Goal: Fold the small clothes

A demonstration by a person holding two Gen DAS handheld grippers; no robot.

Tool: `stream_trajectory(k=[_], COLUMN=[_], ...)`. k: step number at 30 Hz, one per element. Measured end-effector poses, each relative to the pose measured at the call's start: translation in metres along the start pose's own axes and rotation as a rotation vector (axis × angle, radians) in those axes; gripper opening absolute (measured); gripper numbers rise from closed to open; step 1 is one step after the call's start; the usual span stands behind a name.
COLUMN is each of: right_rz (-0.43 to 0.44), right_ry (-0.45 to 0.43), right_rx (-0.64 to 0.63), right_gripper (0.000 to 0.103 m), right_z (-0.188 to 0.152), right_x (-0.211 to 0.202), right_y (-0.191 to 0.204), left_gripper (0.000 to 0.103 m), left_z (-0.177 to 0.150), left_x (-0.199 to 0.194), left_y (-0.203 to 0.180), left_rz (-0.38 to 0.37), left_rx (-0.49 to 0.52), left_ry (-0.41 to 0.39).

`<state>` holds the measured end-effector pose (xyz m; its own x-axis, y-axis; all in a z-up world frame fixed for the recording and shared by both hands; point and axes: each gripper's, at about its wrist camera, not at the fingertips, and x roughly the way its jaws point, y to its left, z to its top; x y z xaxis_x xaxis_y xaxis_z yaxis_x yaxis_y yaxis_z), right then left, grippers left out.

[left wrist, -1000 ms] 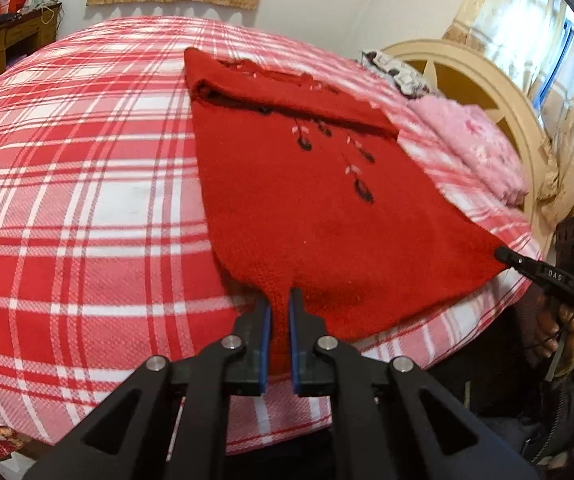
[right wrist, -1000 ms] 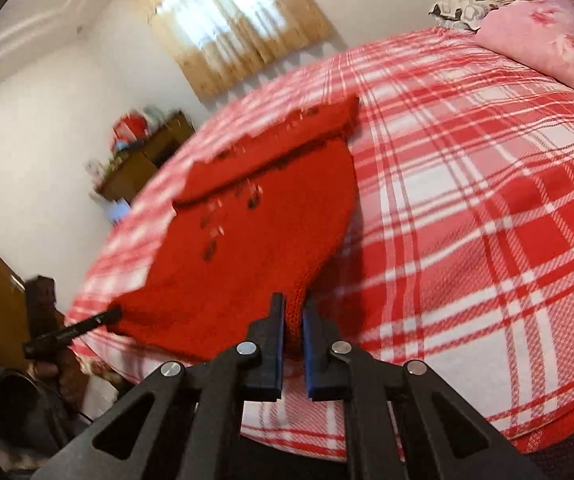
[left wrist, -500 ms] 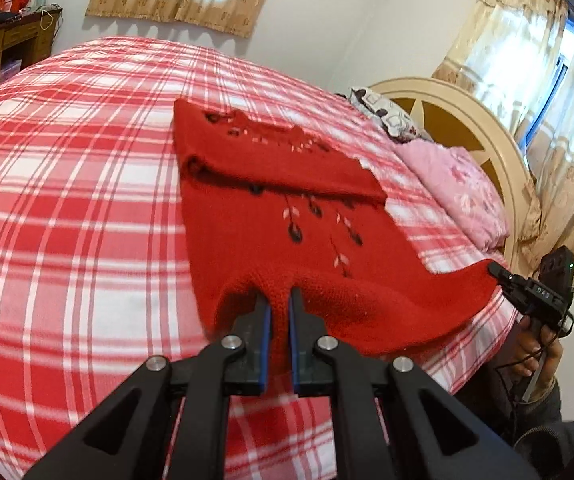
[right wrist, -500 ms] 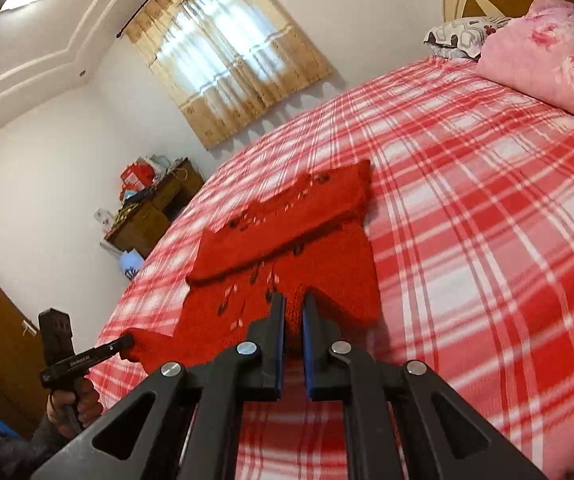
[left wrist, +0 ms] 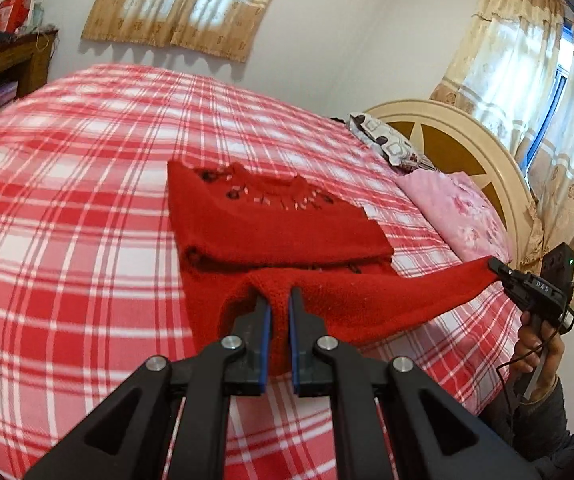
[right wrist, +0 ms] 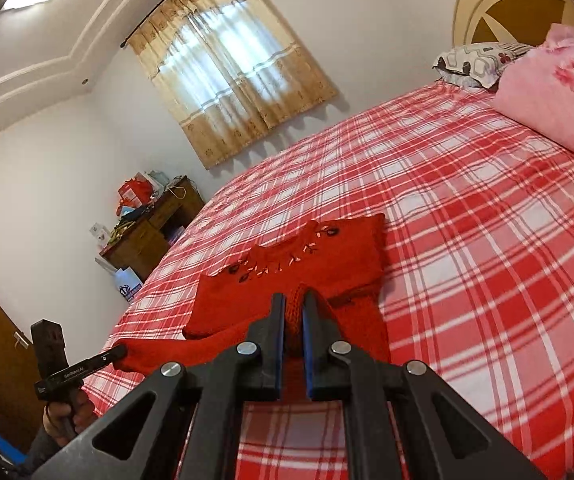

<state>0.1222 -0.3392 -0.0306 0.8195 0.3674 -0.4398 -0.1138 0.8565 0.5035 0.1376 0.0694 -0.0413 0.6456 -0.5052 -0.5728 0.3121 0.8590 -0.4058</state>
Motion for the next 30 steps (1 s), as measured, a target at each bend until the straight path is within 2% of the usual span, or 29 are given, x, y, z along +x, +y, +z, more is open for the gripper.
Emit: stream_trajectory(k=[18, 30], right_rz=[-0.061, -0.087], right_ry=[0.064, 0.064], right_rx=[-0.007, -0.031], right_gripper=[0.007, 0.007], right_z=[0.044, 0.083], right_x=[0.083, 0.125], right_y=[-0.013, -0.012], left_gripper=[0.008, 0.008], left_z=[0.045, 0.082], left_x=[0.055, 0.094], left_y=[0.029, 0.038], left_rz=[0.049, 0.081], left_rx=[-0.022, -0.017], left_ry=[0.033, 0.035])
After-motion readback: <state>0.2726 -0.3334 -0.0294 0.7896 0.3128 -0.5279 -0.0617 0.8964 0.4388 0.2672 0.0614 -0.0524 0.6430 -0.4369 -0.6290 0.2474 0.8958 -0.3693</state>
